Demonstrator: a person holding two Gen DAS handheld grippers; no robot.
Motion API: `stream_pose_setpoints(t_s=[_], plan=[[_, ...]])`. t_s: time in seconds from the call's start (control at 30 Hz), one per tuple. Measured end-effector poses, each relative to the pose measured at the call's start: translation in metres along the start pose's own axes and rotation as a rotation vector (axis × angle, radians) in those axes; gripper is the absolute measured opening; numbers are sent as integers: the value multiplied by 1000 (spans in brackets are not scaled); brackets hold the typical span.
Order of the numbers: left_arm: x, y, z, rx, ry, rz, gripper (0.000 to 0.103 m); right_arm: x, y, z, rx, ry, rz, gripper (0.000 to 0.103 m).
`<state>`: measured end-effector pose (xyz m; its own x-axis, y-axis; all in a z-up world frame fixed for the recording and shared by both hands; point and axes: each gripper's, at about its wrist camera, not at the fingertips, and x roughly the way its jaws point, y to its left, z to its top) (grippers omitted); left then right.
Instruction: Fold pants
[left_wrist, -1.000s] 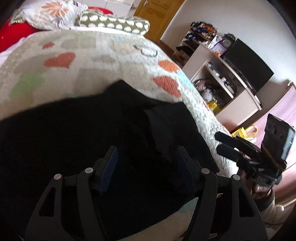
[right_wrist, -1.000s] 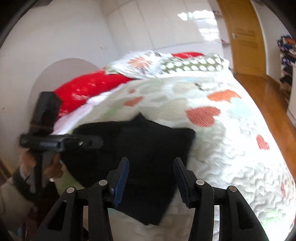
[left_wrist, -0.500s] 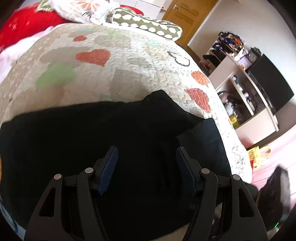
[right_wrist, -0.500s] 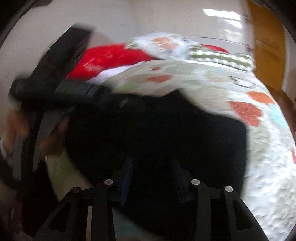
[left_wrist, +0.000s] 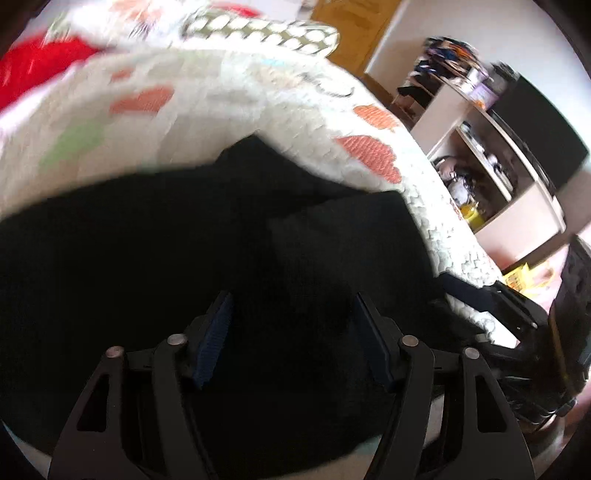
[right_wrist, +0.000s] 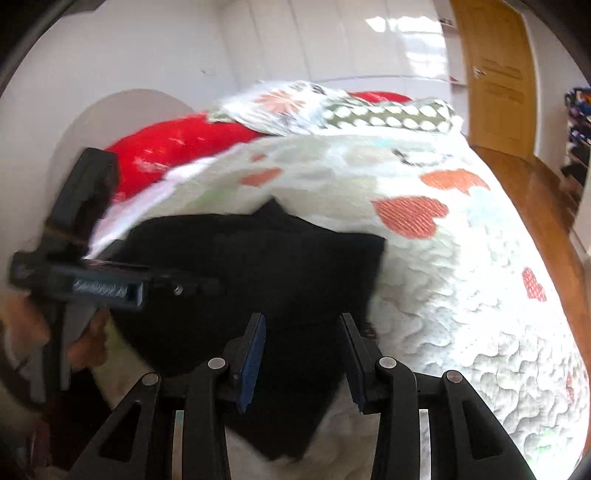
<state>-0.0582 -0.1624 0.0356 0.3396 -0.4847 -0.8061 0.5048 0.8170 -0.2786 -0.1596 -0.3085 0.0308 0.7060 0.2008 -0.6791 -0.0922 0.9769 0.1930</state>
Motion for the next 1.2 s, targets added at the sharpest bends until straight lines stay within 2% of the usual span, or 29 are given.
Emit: stream_pose_setpoints(t_s=[0.03,0.13,0.2,0.23,0.3,0.37,0.53,0.63,0.7,0.77,0.83,0.87,0.93,1.0,1.03,1.07,1.2], plan=[[1,-2,4,-6,6,-8,36,4,-2,-2,4,15,-13,39],[-2,1,14,-27,-6,-63,27,9,-5,-4,-1,22,-28,39],[2,6,12,-16,-7,12,27,9,-7,-6,-1,29,-26,40],[5,11,9,-32,2,23,28,10,-8,-6,3,34,-24,40],[0,24,3,-102,-12,-32,30,6,-5,-6,3,36,-27,40],[-12,34,-2,-164,-21,-52,34,0,0,-1,-5,18,-22,40],[-42,43,-22,-174,-76,78,34,7,32,18,-59,-5,44,40],[-54,51,-35,-205,-91,101,34,29,52,26,-90,11,93,40],[-62,57,-44,-225,-104,146,34,49,70,24,-138,53,94,41],[-66,62,-50,-239,-118,176,34,51,81,21,-192,43,61,41],[-69,65,-55,-250,-122,188,36,42,81,25,-191,54,55,41],[-70,67,-57,-261,-125,187,41,33,80,27,-180,33,64,41],[-73,72,-64,-293,-140,171,44,23,82,31,-185,-3,81,41],[-74,74,-67,-310,-137,170,44,28,93,29,-230,24,103,42],[-75,76,-69,-316,-136,172,44,38,100,25,-266,64,103,42],[-77,76,-71,-318,-139,173,44,49,105,19,-294,93,79,42],[-86,79,-74,-308,-150,211,44,41,97,31,-235,77,107,42]])
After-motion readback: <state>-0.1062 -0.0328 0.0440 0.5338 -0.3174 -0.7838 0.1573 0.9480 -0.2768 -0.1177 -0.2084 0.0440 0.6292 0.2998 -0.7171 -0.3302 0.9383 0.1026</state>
